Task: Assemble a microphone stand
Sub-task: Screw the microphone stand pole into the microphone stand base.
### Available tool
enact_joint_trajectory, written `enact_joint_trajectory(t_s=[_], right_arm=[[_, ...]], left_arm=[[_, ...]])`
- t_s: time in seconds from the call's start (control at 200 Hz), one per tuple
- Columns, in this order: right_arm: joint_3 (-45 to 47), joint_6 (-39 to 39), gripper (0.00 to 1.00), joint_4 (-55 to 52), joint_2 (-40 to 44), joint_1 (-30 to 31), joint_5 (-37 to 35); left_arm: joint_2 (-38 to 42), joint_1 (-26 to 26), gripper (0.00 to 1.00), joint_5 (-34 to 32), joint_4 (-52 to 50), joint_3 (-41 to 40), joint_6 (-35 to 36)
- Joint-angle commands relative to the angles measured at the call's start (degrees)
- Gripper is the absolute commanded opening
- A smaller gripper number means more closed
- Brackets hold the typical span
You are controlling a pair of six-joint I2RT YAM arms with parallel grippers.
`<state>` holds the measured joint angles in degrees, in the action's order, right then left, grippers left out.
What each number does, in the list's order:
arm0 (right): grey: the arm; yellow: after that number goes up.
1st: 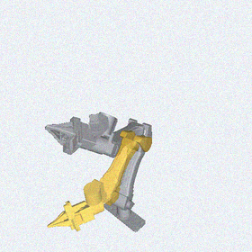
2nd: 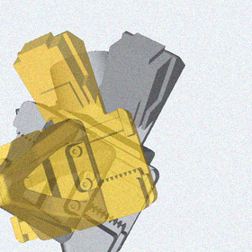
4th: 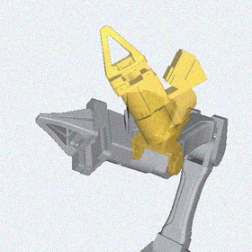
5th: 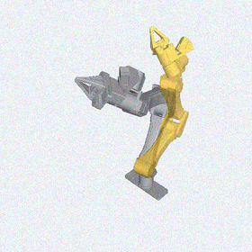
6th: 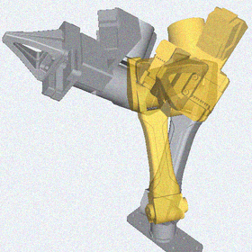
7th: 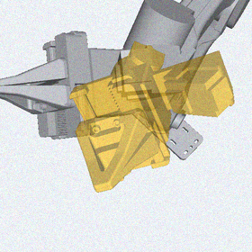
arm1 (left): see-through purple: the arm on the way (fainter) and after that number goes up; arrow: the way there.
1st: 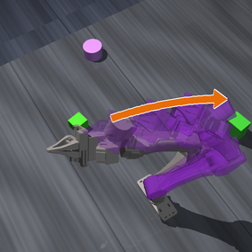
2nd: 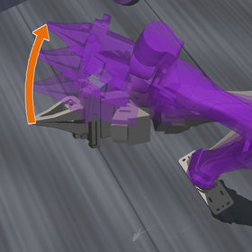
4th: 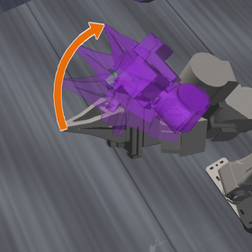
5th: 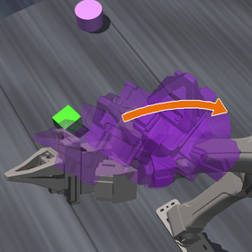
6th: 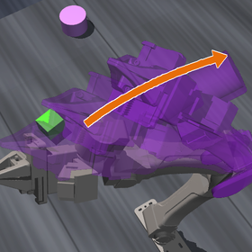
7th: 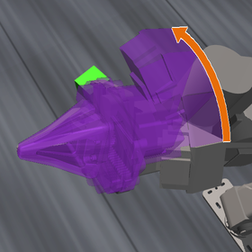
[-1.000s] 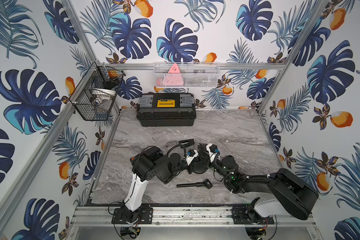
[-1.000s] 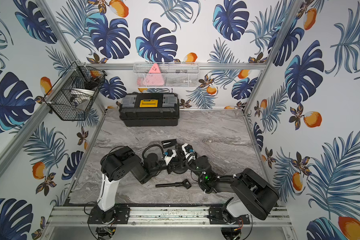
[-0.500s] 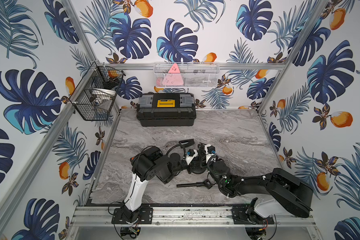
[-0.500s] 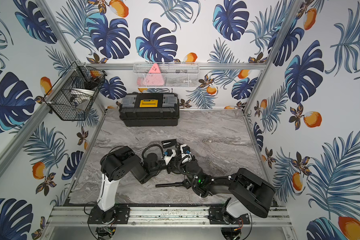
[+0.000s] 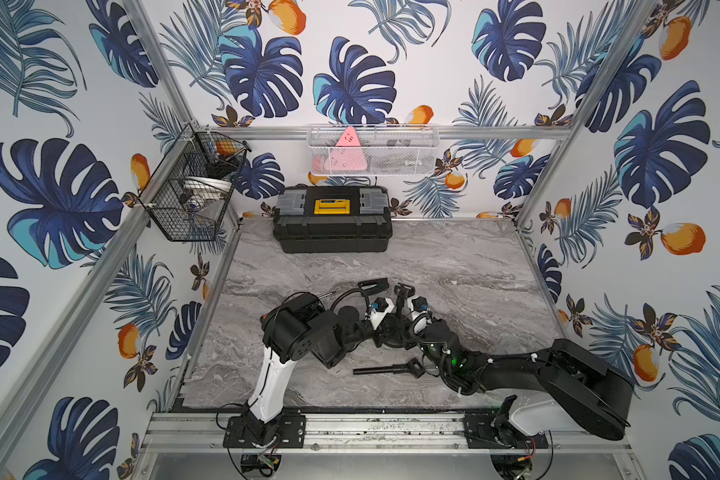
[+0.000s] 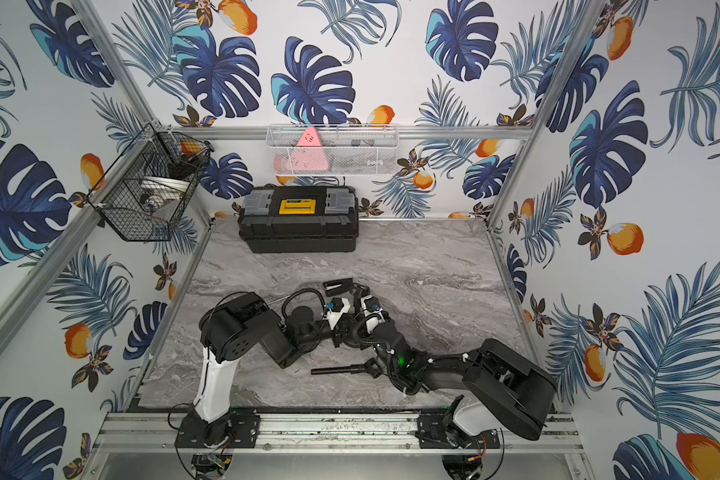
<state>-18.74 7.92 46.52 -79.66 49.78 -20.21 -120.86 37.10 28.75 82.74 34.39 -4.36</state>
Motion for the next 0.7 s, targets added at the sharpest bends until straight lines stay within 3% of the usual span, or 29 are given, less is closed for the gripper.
enact_joint_trajectory(t_s=[0.0,0.23,0.375,0.555,0.696], right_arm=[[0.81,-0.89,0.65,-3.79,4.18,-3.54,13.24],[1.88,-6.09,0.61,-10.96,13.54,-14.19,34.47],[0.11,-8.68,0.59,-10.48,11.94,-20.02,46.95],[-5.27,-13.52,0.59,-11.21,6.13,-21.63,54.07],[-7.55,-15.03,0.59,-9.07,3.09,-22.16,55.14]], left_arm=[[-0.50,-0.10,0.08,0.87,2.31,0.41,-0.30],[-0.83,-0.07,0.09,0.77,1.59,0.50,0.56],[-0.51,-0.10,0.09,1.17,1.20,0.50,0.91],[-1.02,-0.10,0.09,2.15,2.94,0.07,0.76],[-0.44,-0.03,0.10,2.88,3.04,-0.29,0.98]])
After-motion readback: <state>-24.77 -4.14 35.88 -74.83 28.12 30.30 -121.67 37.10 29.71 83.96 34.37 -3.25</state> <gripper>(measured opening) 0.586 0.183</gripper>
